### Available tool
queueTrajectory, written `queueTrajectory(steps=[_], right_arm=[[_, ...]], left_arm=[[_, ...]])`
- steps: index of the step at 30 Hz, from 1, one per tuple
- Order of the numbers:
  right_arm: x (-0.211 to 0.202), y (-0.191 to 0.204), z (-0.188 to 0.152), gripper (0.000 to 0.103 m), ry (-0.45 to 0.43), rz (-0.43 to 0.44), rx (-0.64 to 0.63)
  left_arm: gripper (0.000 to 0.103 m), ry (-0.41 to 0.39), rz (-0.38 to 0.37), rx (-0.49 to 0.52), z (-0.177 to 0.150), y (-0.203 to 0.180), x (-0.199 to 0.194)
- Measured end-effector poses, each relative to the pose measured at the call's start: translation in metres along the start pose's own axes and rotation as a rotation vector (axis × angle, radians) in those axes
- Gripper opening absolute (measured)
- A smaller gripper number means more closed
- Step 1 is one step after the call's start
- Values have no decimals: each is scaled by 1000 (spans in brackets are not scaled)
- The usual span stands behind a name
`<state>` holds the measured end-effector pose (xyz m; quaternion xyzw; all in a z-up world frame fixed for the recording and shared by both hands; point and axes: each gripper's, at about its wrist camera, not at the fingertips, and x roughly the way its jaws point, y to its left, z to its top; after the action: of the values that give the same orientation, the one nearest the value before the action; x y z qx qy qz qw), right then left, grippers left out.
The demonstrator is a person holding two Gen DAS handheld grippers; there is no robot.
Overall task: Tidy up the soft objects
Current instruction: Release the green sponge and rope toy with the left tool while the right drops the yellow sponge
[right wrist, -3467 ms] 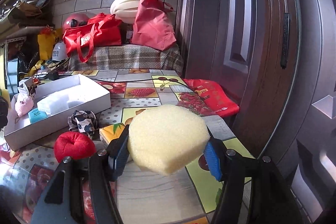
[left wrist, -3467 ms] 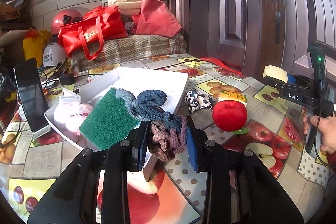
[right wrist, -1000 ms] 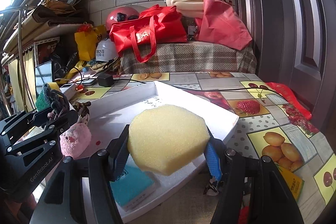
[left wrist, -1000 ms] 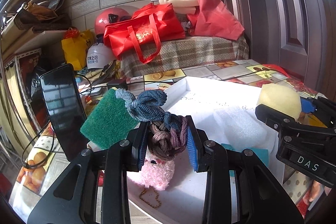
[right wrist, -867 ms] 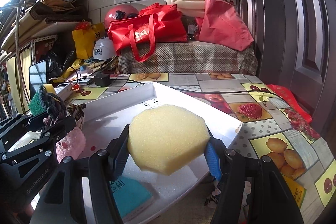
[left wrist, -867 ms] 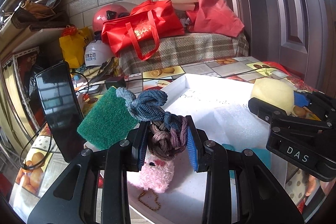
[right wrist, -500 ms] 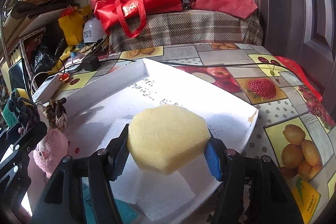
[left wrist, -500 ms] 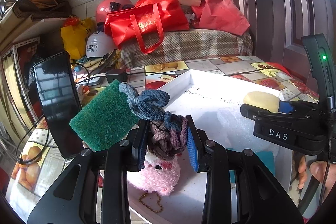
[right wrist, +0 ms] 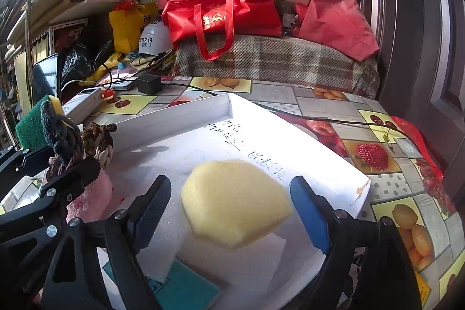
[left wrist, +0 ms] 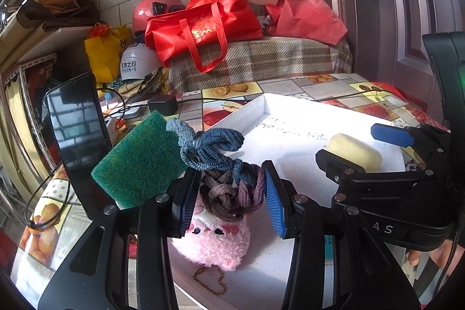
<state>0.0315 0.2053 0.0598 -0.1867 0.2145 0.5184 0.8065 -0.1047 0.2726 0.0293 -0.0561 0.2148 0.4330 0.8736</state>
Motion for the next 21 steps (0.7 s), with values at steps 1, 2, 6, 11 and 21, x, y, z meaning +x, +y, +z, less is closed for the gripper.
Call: queueTrajectory(steps=[1, 2, 6, 11, 21], right_arm=[[-1, 0, 0, 86, -4, -8, 5], [-2, 0, 0, 86, -9, -16, 11], [-5, -3, 0, 89, -25, -22, 31], [-5, -6, 0, 103, -24, -48, 50], [-9, -3, 0, 103, -43, -72, 38]], left_arm=[[65, -10, 15, -11, -1, 2, -2], [73, -19, 27, -28, -1, 6, -3], [103, -50, 51, -80, -3, 16, -10], [103, -72, 63, -73, -4, 14, -14], [103, -74, 61, -77, -4, 15, -14]])
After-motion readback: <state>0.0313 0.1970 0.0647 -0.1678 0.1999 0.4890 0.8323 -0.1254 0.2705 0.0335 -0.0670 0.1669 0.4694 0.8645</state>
